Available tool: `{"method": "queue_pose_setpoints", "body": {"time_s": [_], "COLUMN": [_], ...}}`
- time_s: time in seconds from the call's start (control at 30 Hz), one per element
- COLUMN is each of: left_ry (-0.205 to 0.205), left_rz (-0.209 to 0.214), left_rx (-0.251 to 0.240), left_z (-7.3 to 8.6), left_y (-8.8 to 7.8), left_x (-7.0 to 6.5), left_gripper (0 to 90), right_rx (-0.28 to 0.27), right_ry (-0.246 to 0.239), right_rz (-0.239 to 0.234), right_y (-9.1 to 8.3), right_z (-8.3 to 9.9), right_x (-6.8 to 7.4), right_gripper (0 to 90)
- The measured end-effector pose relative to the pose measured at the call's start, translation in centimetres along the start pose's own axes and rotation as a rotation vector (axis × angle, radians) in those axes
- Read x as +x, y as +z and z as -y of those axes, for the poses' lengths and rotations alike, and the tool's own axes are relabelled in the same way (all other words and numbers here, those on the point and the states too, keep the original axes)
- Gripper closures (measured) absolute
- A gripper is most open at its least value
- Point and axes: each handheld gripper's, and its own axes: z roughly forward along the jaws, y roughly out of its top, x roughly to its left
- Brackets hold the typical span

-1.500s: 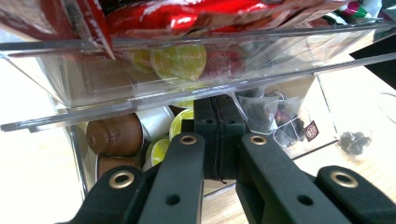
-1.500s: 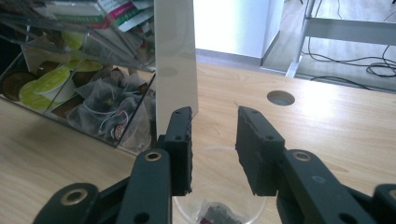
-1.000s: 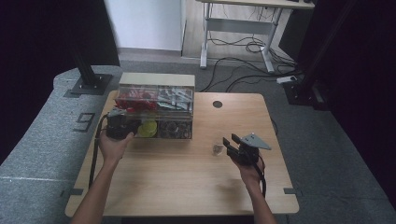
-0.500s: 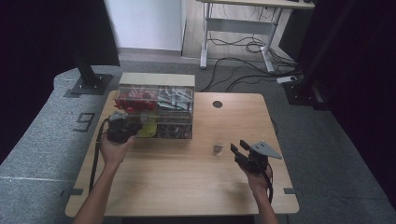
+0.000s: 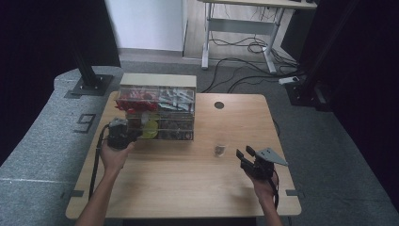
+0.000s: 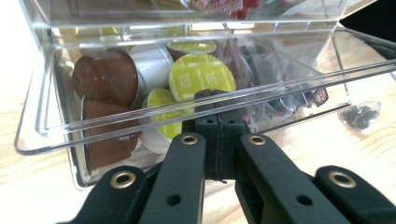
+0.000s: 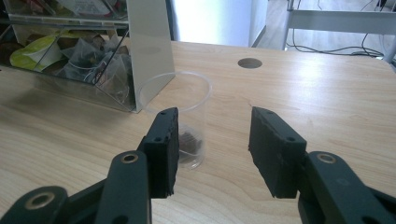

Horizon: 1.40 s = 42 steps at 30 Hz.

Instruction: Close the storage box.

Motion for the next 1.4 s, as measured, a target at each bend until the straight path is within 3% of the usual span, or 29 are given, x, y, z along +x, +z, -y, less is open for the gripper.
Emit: {"method": "queue_pose_setpoints", "body": {"time_s": [0.93,1.4], "left_ry": [-0.041,-0.032], "left_rz": [0.029,0.034], "left_rx": [0.067,0.081], "left_z": [3.0,3.7], "left_y": [2.3,2.5], "left_x": [0.4,0.0], "left_gripper": [90.0,90.0], "right_rx": [0.02,0.023], "right_ry": [-0.006,-0.004], "right_rz": [-0.005,-0.004], "right_y": [0.2,0.2], "right_z": [0.5,0.6], "right_x": [0.3,0.3], "right_gripper": [53.0,53.0]}}
